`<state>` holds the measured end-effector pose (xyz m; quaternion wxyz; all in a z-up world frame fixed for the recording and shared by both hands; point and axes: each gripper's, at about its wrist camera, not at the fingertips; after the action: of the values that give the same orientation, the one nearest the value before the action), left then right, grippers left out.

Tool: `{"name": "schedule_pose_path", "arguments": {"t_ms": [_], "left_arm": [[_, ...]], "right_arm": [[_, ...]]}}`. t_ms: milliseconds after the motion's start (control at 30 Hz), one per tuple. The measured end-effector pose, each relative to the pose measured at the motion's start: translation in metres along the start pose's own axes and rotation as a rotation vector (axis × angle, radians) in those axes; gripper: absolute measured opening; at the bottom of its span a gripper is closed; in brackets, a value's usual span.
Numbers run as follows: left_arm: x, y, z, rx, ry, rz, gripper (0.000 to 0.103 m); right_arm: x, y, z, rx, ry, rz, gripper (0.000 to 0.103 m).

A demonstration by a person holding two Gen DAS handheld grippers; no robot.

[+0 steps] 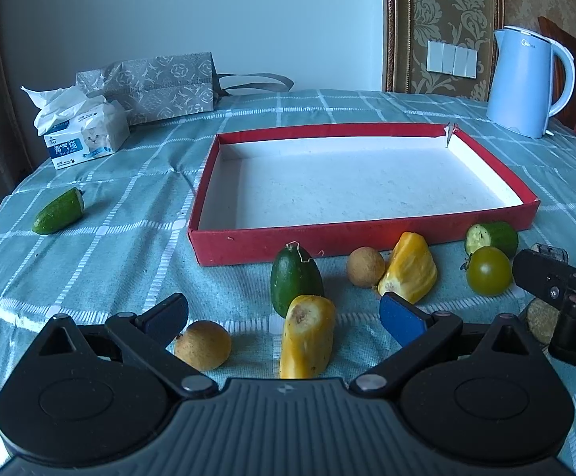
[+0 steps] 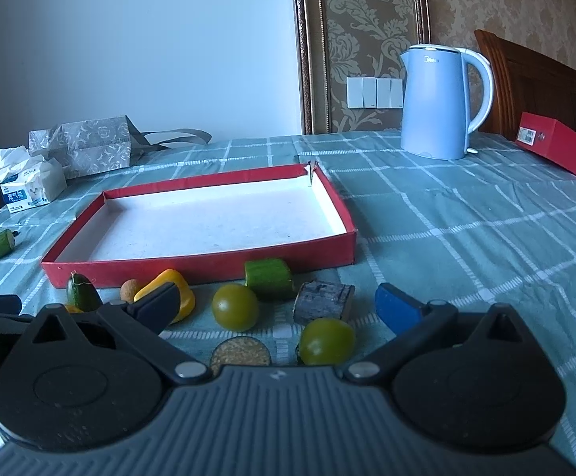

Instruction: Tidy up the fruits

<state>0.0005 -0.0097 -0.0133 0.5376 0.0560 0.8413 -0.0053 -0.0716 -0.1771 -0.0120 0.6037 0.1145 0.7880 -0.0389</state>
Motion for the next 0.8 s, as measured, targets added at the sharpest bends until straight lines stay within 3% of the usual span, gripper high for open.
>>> {"name": "schedule_pose_path", "arguments": {"t_ms": [567, 800], "left_arm": [[0.003, 0.001, 0.001, 0.008, 0.002, 0.005, 0.103], [0.007, 0.022, -0.008, 0.027, -0.016, -0.036, 0.103]], "right_arm": [[0.002, -0.002, 0.000, -0.004, 0.001, 0.010, 0.103], [0.002, -0.005, 0.000, -0.012, -0.005, 0.007, 0.103]]}}
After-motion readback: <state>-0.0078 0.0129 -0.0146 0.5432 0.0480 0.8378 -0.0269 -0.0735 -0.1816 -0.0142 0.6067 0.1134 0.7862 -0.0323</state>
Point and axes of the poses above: each gripper's, at about its wrist camera, not at the fingertips, and z roughly the way its jaws point, y to its left, x to its underside, and after that the axes turned 13 degrees about -y, right-handed
